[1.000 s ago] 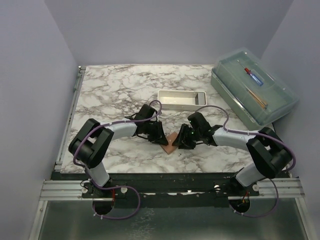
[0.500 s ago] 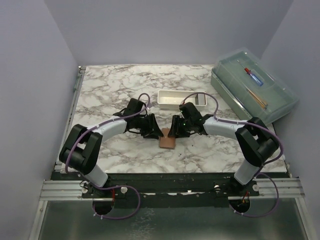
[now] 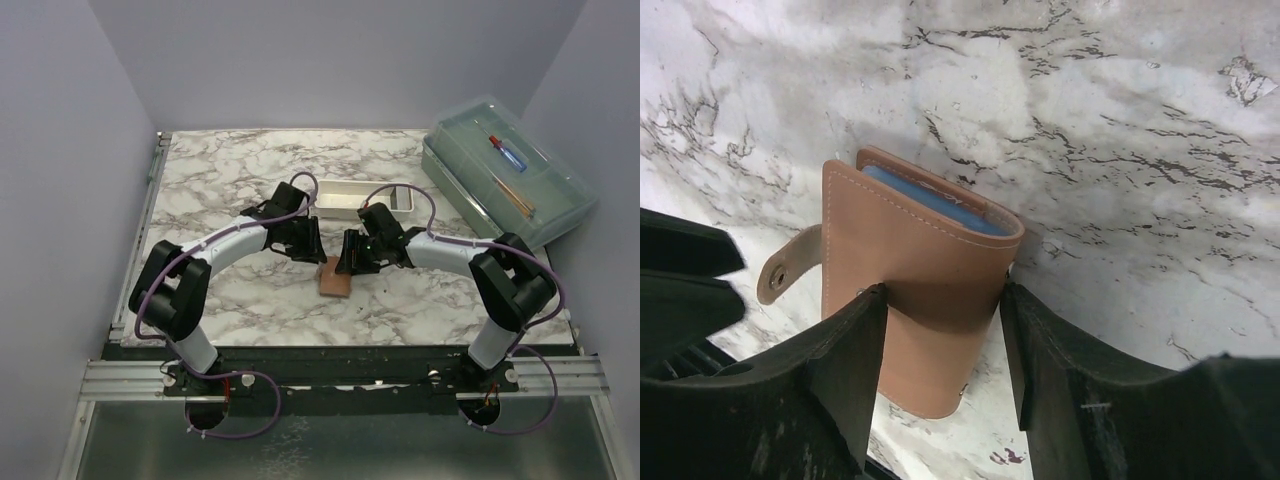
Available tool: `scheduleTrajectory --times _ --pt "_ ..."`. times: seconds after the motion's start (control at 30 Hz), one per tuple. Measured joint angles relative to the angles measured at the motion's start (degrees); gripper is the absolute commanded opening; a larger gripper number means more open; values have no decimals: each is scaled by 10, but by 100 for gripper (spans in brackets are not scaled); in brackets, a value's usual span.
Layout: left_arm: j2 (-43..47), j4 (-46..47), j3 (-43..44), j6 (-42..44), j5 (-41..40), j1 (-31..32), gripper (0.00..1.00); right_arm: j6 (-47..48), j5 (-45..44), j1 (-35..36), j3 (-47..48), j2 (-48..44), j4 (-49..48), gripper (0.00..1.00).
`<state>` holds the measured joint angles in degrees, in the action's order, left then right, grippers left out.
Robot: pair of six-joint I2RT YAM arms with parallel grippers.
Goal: Put the credit cards into the card holder
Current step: Move the card holder to the center of the board, then close the card holder at the center of the board.
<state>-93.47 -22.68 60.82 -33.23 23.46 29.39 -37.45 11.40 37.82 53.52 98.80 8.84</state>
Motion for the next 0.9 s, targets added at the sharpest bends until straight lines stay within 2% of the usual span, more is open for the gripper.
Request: scheduleTrajectory --times 0.13,0.47,0.7,0.9 --pt "-21 -25 9 12 -36 29 25 0 0 0 1 4 0 53" --pt "-29 -60 30 27 -109 60 25 0 0 0 7 10 -2 53" --pt "-34 -71 35 31 -129 67 24 0 1 1 16 18 -2 52" --pt "-34 -77 37 31 -131 71 32 0 1 1 17 19 -2 52"
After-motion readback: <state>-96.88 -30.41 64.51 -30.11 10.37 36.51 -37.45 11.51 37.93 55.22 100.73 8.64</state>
